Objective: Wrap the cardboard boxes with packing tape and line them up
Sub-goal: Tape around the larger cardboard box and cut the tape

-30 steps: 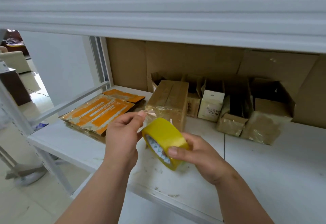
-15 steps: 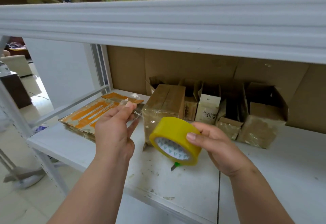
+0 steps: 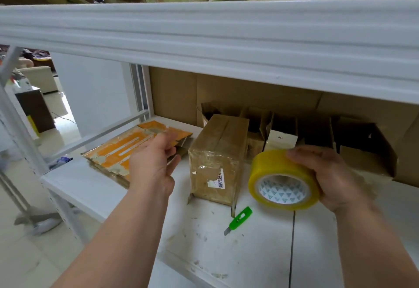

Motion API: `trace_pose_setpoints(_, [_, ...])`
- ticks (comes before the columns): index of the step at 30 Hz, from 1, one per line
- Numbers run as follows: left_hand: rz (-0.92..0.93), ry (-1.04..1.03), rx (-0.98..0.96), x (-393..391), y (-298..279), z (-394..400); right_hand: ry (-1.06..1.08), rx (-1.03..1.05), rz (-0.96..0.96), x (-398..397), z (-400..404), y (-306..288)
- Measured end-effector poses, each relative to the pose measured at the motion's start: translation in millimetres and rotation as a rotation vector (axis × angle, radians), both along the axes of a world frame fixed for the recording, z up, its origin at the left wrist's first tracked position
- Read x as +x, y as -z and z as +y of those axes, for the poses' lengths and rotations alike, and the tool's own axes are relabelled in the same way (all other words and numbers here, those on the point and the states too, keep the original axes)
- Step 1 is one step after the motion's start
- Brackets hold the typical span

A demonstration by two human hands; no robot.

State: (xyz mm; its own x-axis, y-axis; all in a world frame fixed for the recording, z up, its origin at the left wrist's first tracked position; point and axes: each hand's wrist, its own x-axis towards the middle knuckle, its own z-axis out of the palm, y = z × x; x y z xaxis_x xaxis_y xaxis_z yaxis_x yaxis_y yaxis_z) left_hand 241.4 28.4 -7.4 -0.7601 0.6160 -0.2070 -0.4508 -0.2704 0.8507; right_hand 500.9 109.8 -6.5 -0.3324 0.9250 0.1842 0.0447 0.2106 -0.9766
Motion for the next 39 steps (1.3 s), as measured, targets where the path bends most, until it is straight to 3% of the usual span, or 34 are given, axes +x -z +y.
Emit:
trace_pose_setpoints(11, [0.193,-0.1,-0.124,2,15,20,0.011,-0.054,-0.101,-5,30,5])
trace_pose_setpoints(21, [0.179,0.004,-0.344,0,47,25,-0.046,-0.164,-0.244,-19,34,37])
trace_pose_setpoints(24, [0.173,0.074,-0.374,0,45,24,-0.041,-0.16,-0.346,-31,32,39])
trace_pose_setpoints(26, [0.189,0.15,-0.408,-2,50,22,-0.065,-0.102,-0.514,-39,29,42])
trace_pose_setpoints(28, [0.242,0.184,-0.386,-2,57,19,-0.066,-0.048,-0.624,-44,24,49])
trace_pose_setpoints(32, [0.408,0.193,-0.307,2,57,19,-0.011,-0.064,-0.552,-49,19,56])
trace_pose_setpoints(39, [0.745,0.324,-0.31,2,60,12,-0.015,0.087,-0.744,-59,14,44])
